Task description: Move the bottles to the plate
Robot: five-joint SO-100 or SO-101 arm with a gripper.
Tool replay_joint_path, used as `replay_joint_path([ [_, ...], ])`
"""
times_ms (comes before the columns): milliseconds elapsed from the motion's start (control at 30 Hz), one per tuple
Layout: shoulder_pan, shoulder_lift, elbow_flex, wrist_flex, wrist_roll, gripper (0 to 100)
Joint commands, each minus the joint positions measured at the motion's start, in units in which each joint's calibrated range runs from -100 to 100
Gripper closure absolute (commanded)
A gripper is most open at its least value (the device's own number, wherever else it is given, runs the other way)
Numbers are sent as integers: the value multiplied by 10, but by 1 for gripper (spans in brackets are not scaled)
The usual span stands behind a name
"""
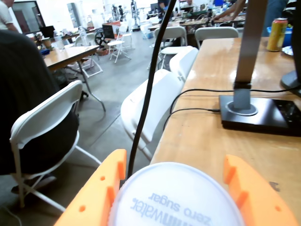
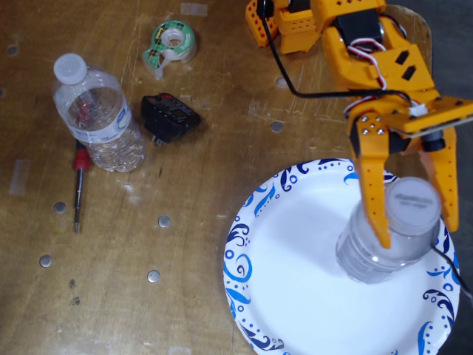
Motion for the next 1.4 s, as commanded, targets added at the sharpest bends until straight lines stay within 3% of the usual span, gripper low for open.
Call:
replay_joint_path([
  [0,-17,3,-19,-12,0,87],
  [500,-47,62,-1,-17,4,88],
  [800,-52,114,49,-191,12,88],
  [1200,-42,116,50,-197,13,87],
  [1367,-41,116,40,-201,13,77],
])
